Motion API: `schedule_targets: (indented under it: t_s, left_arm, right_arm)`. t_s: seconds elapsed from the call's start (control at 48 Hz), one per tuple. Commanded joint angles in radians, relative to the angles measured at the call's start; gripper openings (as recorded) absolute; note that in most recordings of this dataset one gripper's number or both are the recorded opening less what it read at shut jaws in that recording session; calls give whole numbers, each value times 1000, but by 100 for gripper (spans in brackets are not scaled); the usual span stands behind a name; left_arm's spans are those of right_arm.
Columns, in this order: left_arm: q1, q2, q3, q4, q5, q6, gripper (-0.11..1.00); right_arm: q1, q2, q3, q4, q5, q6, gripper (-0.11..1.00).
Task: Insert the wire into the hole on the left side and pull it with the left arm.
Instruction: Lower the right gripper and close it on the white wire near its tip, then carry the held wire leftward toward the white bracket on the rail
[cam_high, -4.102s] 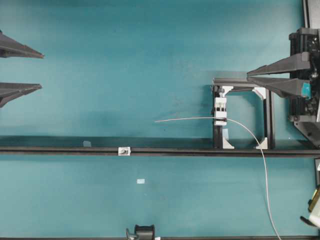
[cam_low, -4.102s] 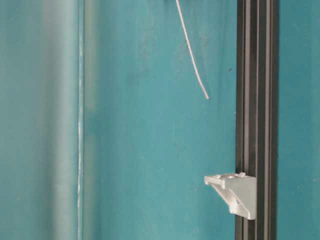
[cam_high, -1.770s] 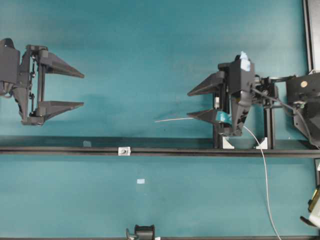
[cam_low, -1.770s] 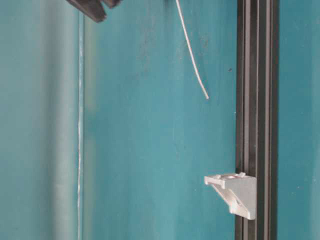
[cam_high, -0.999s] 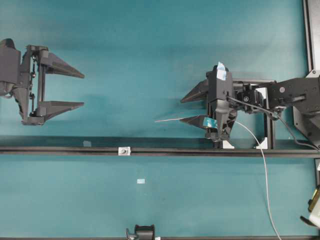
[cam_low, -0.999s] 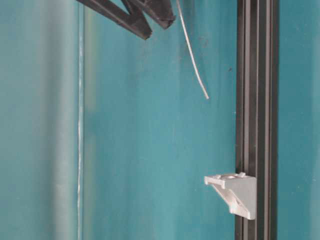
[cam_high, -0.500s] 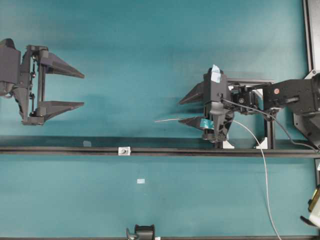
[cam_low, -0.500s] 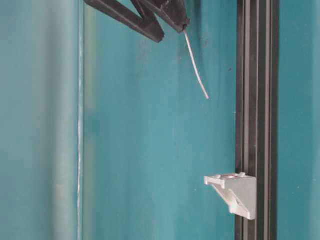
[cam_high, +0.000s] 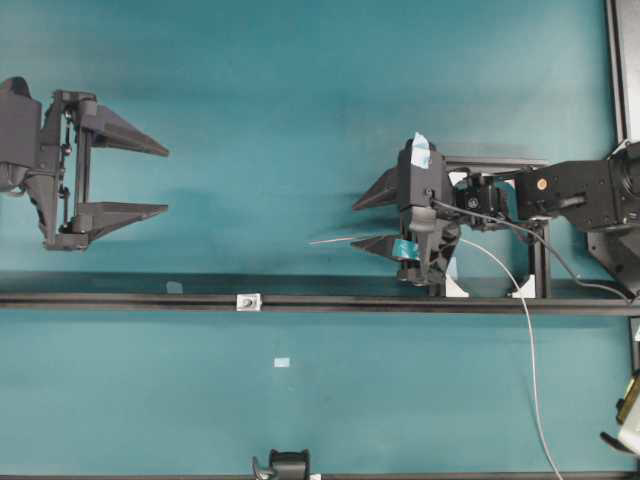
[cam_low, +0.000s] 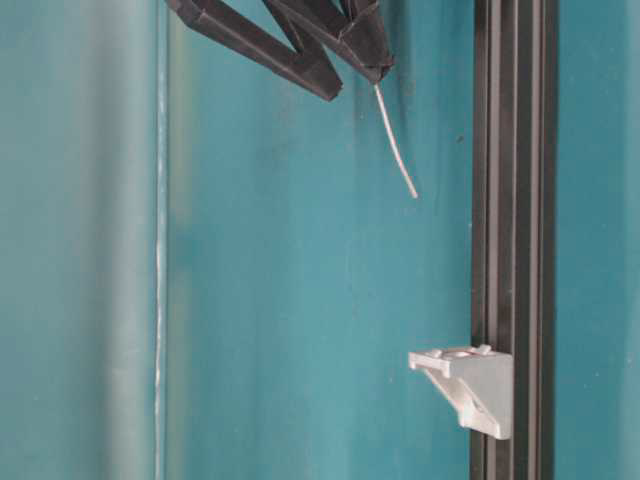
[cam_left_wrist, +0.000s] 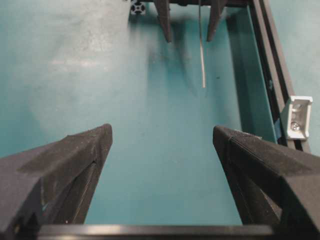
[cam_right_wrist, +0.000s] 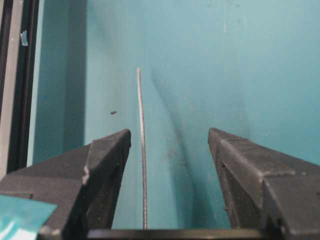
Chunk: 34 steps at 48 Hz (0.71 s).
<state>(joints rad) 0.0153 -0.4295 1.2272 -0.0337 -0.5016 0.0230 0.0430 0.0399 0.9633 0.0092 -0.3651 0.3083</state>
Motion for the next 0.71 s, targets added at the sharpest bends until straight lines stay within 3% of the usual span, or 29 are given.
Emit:
schedule_targets:
  t_s: [0.0,0.5,0.562,0.687]
  left_arm:
    - [2,-5,-12,0,-9,2,69]
    - [2,-5,-12,-2,-9,0,68]
    - [2,-5,-12,0,-9,0,68]
    - [3,-5,-12,0,-9,0,68]
  right_arm:
    - [2,-6,-14,-2,-5,2,70]
    - [2,-5,-15,0,-6,2,61]
    - [2,-5,-15,-2,-5,2,52]
    - [2,-5,-14,-2,-5,0,17]
